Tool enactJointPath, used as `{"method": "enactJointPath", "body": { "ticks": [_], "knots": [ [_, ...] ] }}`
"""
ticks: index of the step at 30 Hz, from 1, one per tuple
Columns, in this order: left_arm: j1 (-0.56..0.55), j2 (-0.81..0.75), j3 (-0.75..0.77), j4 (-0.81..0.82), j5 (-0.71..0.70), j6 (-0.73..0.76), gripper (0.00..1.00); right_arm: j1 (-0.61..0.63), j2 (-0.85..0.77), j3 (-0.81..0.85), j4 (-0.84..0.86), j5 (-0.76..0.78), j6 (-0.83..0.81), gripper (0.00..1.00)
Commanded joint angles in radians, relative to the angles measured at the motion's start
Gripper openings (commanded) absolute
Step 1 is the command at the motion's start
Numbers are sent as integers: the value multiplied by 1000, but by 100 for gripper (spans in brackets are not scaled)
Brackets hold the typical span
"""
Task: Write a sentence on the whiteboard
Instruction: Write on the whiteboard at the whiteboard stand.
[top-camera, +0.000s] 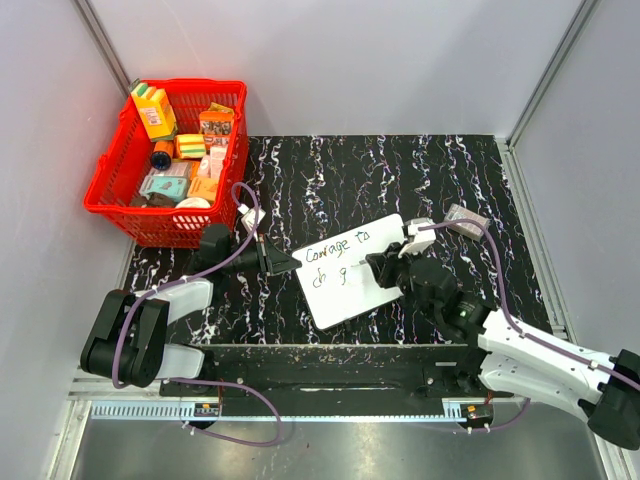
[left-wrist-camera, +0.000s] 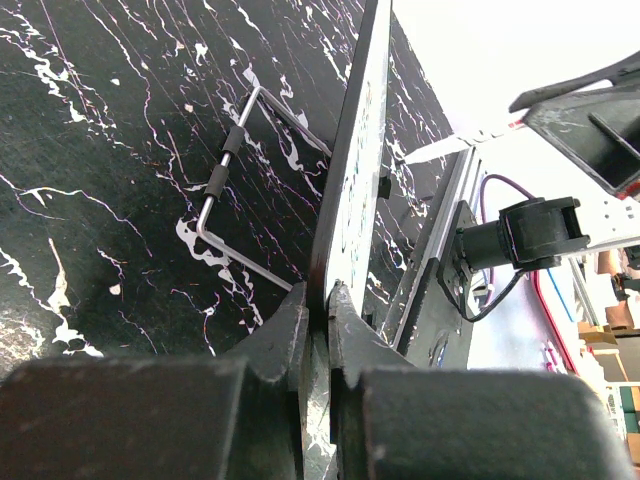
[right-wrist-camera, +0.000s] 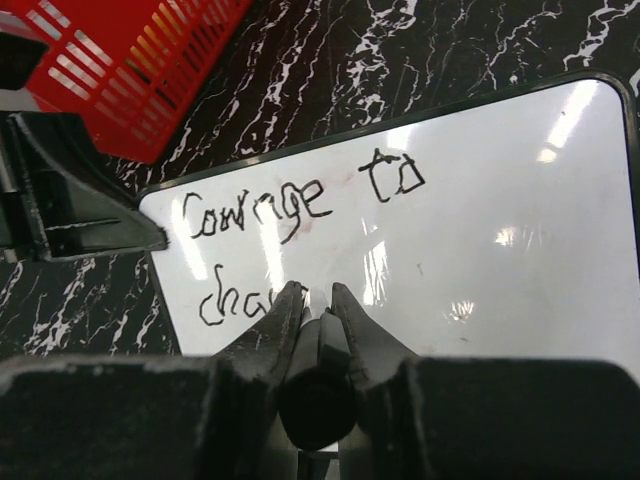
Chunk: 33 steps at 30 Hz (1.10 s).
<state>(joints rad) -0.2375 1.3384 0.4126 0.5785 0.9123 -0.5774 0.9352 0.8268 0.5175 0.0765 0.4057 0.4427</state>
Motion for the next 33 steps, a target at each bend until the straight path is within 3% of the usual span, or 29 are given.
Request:
{"method": "enactJointPath", "body": {
  "ticks": [1,16,33],
  "knots": [
    [14,21,5,18,-109,120,0,-38,26,46,32,-41,-21,0],
    [12,24,6,18,-107,119,0,-38,87,35,69,-77,-7,0],
    [14,22,5,20,-108,119,0,-39,89,30,45,-15,-22,0]
  ]
}}
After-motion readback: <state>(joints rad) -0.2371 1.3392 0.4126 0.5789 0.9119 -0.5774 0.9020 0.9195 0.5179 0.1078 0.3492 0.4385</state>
